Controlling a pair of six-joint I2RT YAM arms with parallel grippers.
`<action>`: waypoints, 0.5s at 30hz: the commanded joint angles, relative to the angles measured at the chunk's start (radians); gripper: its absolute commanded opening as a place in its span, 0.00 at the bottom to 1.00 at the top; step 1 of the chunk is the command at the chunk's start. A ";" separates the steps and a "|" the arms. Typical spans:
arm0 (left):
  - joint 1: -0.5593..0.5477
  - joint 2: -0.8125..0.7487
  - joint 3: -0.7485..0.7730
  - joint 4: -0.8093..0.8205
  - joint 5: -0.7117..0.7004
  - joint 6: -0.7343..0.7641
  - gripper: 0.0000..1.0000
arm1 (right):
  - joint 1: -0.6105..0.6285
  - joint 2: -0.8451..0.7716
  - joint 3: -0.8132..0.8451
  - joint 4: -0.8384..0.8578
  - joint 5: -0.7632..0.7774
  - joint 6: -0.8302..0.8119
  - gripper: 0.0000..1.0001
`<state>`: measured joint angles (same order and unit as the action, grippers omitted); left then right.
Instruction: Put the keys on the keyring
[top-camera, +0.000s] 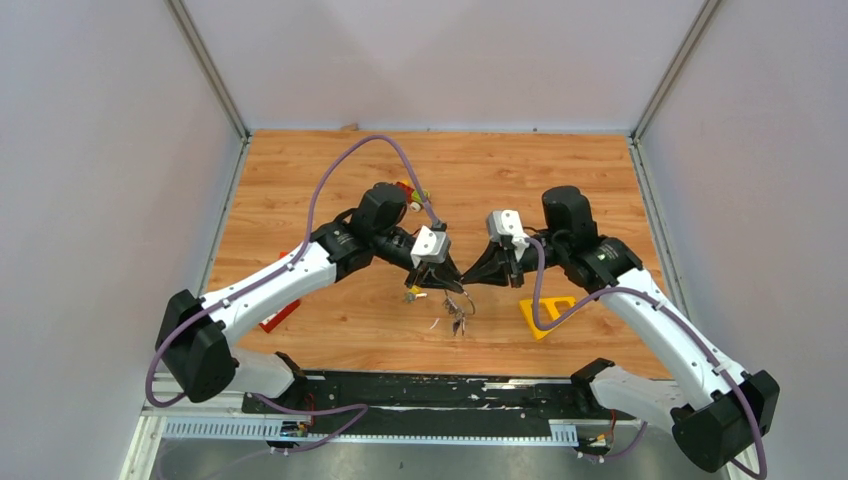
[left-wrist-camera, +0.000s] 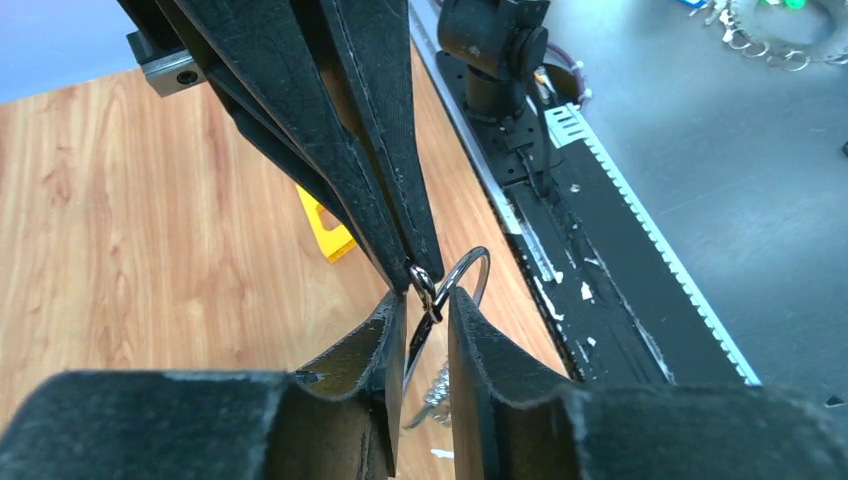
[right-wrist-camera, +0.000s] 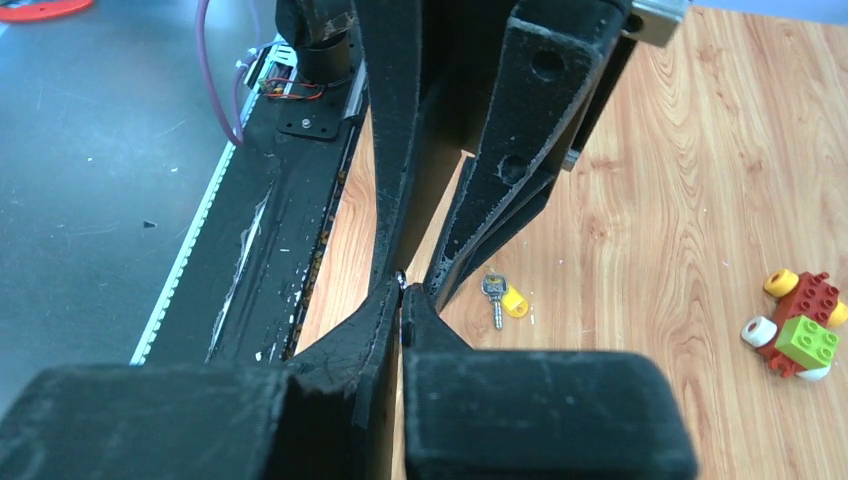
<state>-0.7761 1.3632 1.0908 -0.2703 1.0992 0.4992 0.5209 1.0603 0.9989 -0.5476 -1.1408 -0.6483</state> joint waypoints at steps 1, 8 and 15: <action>0.006 -0.061 -0.014 0.031 -0.073 0.062 0.33 | 0.007 -0.041 0.002 0.132 0.055 0.161 0.00; 0.006 -0.039 0.009 -0.001 -0.097 0.132 0.40 | 0.006 -0.049 -0.004 0.199 0.037 0.271 0.00; 0.006 -0.014 0.044 -0.031 -0.070 0.154 0.31 | 0.006 -0.052 -0.015 0.200 0.031 0.266 0.00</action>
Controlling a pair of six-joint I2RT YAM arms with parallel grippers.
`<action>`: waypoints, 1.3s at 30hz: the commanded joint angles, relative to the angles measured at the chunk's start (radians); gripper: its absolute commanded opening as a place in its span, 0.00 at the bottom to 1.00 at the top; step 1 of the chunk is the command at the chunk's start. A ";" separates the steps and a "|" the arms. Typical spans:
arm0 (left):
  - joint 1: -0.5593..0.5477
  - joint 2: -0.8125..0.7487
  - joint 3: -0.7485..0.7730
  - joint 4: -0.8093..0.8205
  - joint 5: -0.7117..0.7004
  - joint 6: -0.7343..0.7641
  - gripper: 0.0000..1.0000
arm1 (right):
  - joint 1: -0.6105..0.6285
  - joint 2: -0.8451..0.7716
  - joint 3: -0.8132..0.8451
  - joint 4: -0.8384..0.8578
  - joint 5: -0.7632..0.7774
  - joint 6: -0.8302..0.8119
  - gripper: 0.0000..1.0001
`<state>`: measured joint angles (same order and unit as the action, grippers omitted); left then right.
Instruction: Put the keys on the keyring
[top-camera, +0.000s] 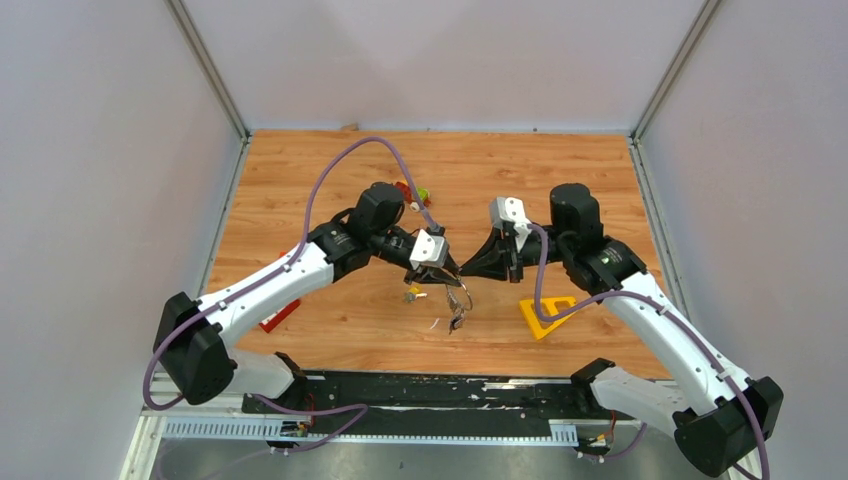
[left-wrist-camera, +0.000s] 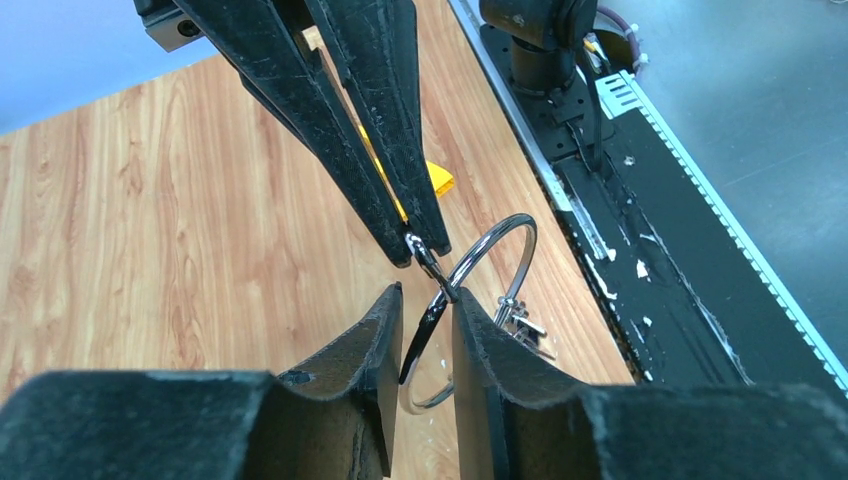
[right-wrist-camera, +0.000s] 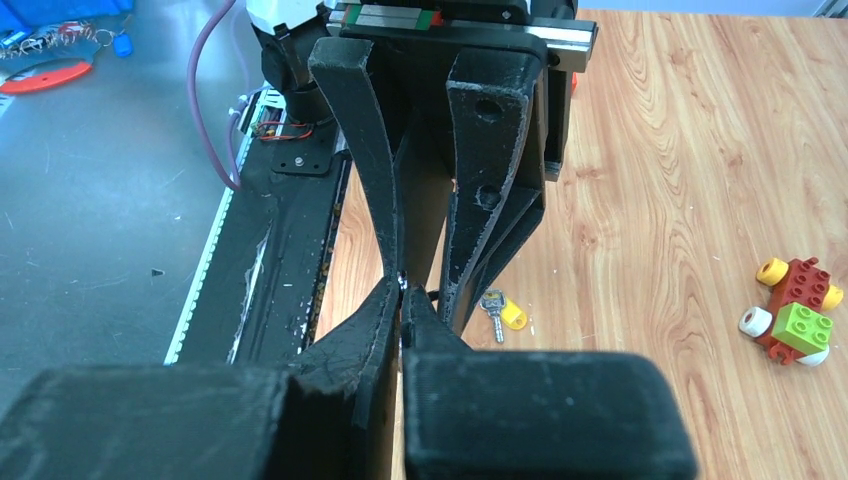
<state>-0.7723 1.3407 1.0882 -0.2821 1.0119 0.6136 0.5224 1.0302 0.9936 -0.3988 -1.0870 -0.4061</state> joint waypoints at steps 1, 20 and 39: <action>0.002 0.005 0.044 -0.019 0.020 0.043 0.31 | 0.004 -0.022 -0.014 0.051 -0.019 0.021 0.00; 0.002 -0.010 0.034 -0.034 0.079 0.067 0.32 | 0.004 -0.002 -0.021 0.057 0.024 0.023 0.00; 0.002 0.003 0.048 -0.040 0.086 0.058 0.00 | 0.005 -0.007 -0.031 0.058 0.027 0.021 0.00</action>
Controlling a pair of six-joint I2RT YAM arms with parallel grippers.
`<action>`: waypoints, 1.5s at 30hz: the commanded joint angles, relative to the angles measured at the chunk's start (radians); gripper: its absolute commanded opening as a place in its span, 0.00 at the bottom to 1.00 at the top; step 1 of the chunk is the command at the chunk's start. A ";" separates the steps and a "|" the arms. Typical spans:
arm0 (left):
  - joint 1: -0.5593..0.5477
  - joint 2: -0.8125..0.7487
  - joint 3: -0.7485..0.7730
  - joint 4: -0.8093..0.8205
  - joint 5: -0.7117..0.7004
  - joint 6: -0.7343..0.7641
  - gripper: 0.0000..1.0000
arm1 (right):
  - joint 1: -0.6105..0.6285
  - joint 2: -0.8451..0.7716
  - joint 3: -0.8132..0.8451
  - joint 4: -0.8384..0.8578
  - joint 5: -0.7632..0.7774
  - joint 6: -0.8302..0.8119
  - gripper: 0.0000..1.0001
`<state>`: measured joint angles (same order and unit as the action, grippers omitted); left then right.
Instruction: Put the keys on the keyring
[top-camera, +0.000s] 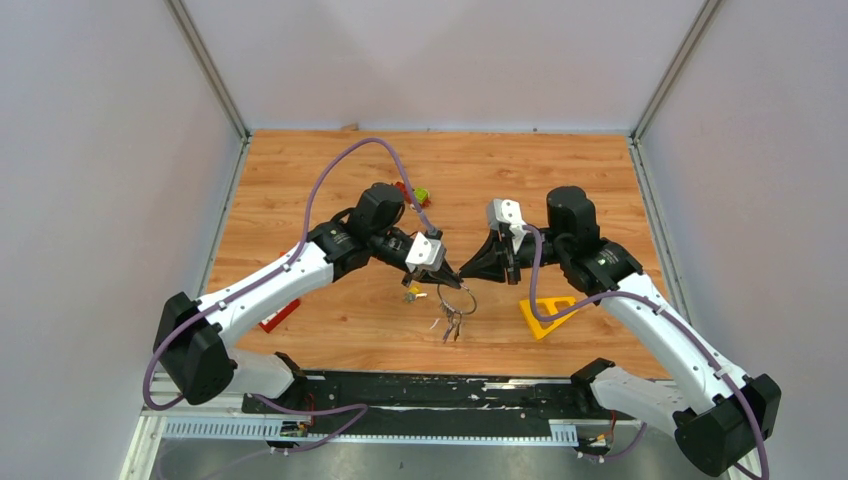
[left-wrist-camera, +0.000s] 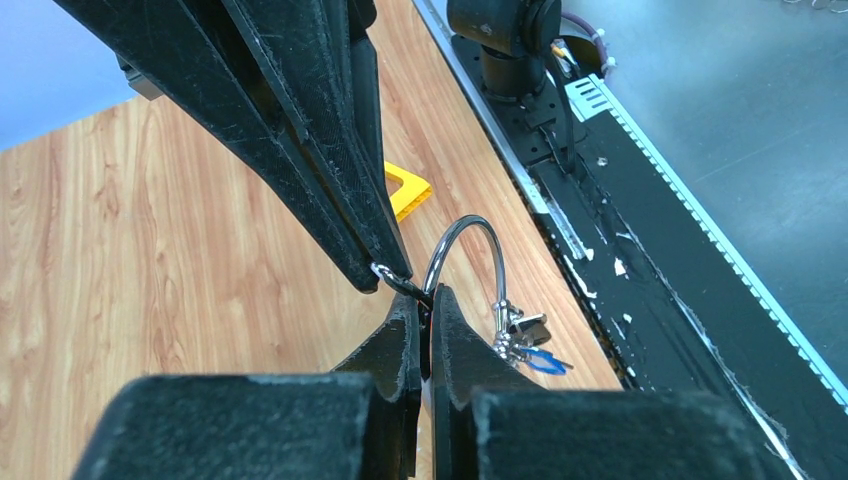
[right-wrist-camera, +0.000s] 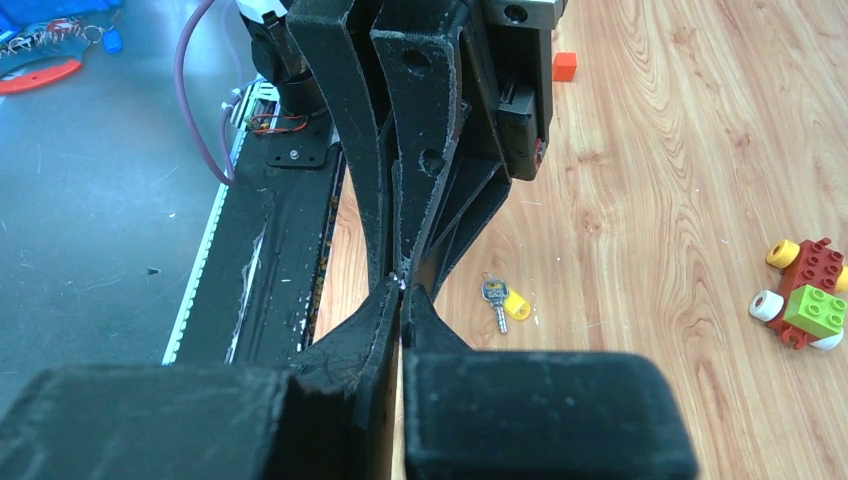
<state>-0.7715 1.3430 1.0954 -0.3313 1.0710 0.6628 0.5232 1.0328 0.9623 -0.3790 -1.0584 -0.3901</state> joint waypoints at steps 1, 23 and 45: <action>0.001 -0.001 0.040 0.008 0.026 0.009 0.00 | 0.003 -0.010 0.000 0.037 0.000 0.003 0.00; -0.008 -0.025 0.028 -0.144 0.075 0.185 0.00 | 0.007 0.027 0.029 -0.123 -0.127 -0.187 0.17; -0.017 -0.023 0.022 -0.148 0.097 0.200 0.00 | 0.061 0.026 0.019 -0.084 -0.104 -0.184 0.25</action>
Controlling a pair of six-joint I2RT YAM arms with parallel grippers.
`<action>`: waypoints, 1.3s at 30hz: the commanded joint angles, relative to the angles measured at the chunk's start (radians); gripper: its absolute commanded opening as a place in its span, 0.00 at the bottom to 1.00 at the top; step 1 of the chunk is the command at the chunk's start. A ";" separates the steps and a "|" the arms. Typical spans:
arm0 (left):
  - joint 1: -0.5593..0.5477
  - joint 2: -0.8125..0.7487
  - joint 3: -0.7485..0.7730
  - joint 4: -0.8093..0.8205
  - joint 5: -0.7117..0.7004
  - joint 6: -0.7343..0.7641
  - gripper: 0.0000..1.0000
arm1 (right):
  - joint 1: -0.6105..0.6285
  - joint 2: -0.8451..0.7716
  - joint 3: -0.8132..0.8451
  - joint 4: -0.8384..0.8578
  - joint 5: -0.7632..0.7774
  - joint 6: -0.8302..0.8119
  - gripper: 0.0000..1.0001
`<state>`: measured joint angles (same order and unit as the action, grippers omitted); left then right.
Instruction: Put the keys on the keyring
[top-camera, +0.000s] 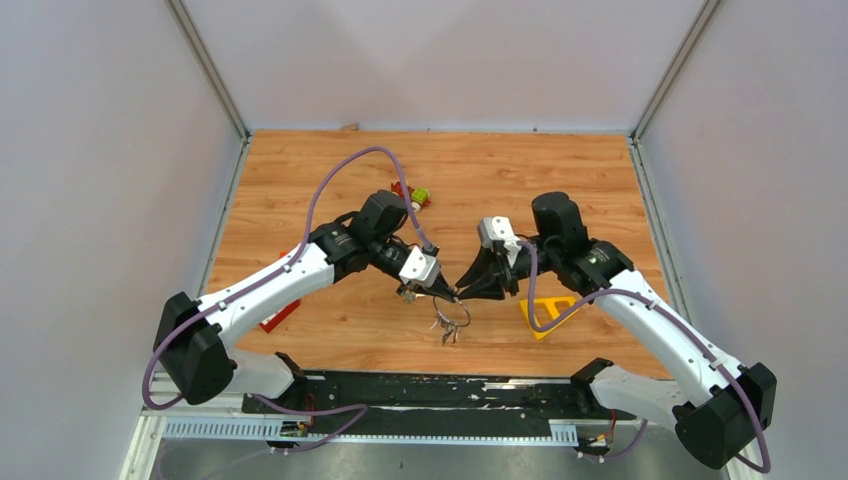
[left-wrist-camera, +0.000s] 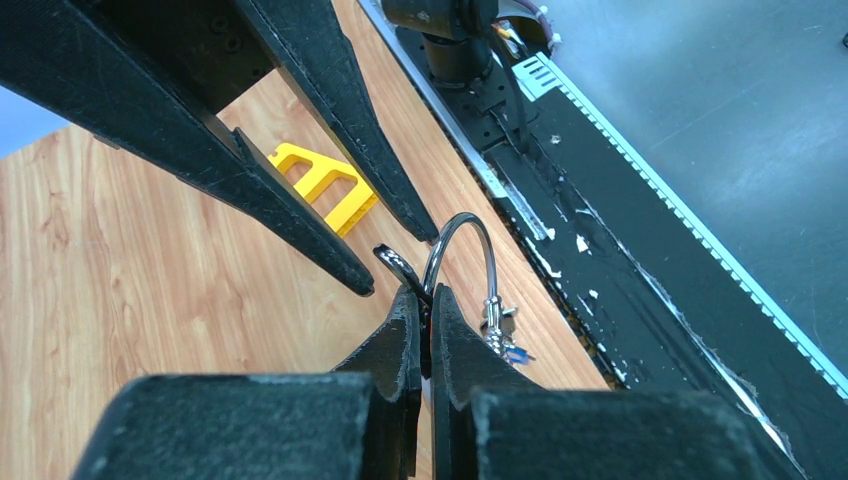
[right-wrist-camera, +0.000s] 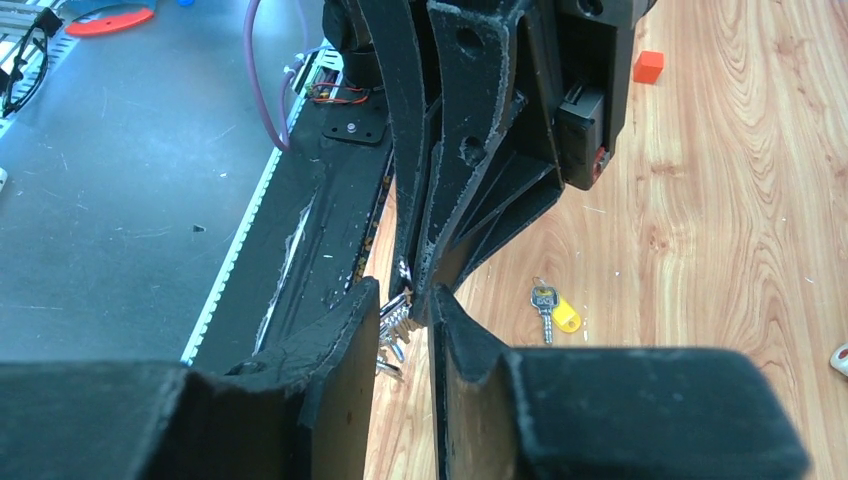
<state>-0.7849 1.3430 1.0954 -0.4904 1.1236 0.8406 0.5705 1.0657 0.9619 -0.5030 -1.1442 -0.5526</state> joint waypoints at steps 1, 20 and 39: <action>-0.004 -0.024 0.022 0.012 0.046 0.022 0.00 | 0.015 -0.008 0.016 0.041 -0.019 -0.023 0.24; -0.004 -0.028 0.017 0.027 0.073 0.008 0.00 | 0.026 -0.026 -0.009 0.061 -0.018 -0.034 0.14; -0.004 -0.033 0.010 0.037 0.081 0.002 0.00 | 0.026 -0.036 -0.013 0.056 -0.022 -0.037 0.14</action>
<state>-0.7849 1.3430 1.0954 -0.4854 1.1633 0.8398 0.5926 1.0576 0.9470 -0.4736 -1.1435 -0.5671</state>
